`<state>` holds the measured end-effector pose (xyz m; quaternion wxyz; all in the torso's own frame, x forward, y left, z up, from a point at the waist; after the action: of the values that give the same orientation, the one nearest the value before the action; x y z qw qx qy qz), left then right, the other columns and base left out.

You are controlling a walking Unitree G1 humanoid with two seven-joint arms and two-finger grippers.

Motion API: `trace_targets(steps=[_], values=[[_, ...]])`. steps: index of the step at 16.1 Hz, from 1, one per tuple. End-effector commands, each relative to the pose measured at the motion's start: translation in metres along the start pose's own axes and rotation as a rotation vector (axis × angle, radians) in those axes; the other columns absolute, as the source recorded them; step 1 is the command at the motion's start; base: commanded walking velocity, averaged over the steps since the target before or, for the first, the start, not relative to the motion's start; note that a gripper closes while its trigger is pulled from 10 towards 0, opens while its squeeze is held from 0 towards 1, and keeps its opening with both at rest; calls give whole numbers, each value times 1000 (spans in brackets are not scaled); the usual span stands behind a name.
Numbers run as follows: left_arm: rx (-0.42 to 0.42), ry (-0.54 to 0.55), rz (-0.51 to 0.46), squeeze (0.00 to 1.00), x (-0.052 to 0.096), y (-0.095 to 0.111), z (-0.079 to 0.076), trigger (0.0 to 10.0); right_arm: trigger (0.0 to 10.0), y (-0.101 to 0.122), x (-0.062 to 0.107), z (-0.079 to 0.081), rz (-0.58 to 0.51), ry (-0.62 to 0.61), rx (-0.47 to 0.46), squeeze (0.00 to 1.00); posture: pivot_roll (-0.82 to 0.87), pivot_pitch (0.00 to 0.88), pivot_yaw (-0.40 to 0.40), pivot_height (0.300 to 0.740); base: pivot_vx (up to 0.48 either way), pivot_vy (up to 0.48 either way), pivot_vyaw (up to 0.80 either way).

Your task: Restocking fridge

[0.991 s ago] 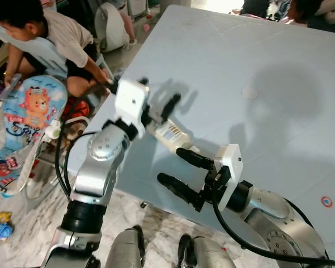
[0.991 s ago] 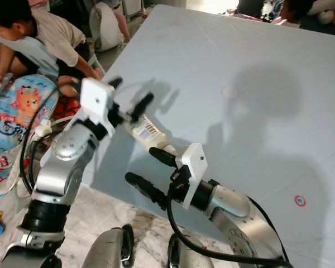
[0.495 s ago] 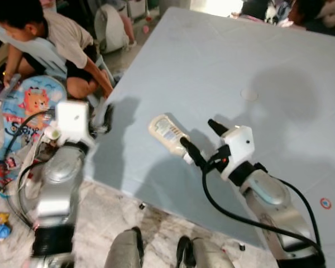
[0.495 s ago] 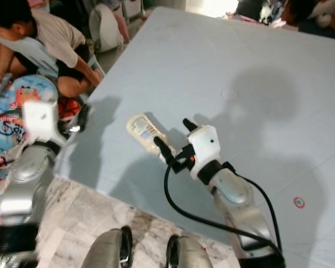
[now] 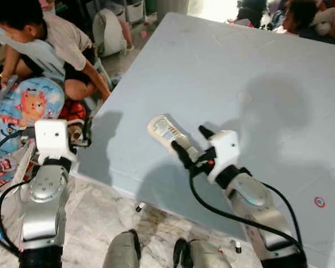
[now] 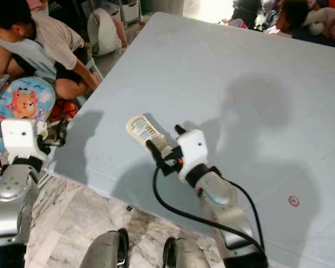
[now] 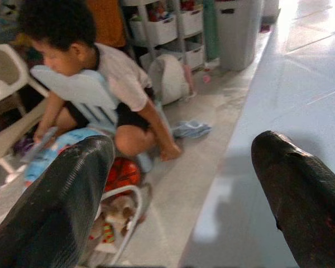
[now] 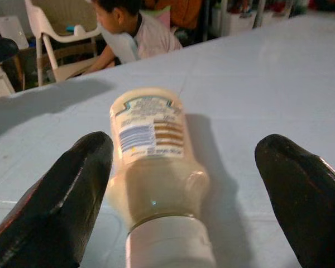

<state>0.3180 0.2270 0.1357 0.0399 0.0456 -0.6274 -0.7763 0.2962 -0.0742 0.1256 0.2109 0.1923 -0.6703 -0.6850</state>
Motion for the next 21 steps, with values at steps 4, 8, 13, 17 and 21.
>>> trace_targets(steps=[4,8,13,17,21], values=[[-21,22,12,0,7,-3,8,10000,10000,-24,5,-4,119,-27,-75,0,30,122,-23,740,0,0,0],[-16,18,17,0,5,-4,5,10000,2471,-27,5,-1,152,-27,-135,0,29,124,-24,740,0,0,0],[-7,9,18,0,4,-3,0,10000,0,-29,7,-4,175,-50,-124,0,25,132,-29,740,0,0,0],[-7,10,26,0,6,-6,-1,10000,0,-28,8,-12,175,-90,-90,0,24,134,-31,740,0,0,0],[-7,6,23,0,4,-5,-3,10000,0,-28,7,-13,177,-95,-63,0,22,134,-30,740,0,0,0]])
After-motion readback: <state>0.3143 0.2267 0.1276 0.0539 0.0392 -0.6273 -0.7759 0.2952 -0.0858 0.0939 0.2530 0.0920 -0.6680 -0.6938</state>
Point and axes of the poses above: a point about 5 cm out from each wrist's last joint towards the gripper, its own x axis pointing back from the gripper into the wrist, its own y axis along the axis of the wrist's last joint, z = x × y, the point moved 5 cm from there along -x, pointing out of the wrist towards the gripper, and after that the axes turned 3 degrees about -x, right-handed, at the moved point
